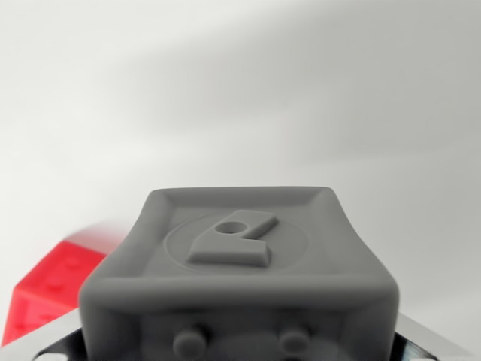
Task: Destack cube
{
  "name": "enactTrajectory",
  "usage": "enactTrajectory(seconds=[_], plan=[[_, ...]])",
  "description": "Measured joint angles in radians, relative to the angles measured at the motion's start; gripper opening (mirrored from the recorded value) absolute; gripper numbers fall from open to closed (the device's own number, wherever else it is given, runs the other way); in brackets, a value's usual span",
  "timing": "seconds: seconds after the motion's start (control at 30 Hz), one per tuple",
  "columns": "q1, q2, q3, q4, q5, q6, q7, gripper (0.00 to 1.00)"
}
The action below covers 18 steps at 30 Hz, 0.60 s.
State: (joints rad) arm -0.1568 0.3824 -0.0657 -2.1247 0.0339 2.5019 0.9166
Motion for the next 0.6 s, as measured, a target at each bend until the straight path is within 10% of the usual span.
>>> enactTrajectory(seconds=[0.6], plan=[[-0.050,0.069,0.006,0.069,0.002,0.001,-0.133,0.00]])
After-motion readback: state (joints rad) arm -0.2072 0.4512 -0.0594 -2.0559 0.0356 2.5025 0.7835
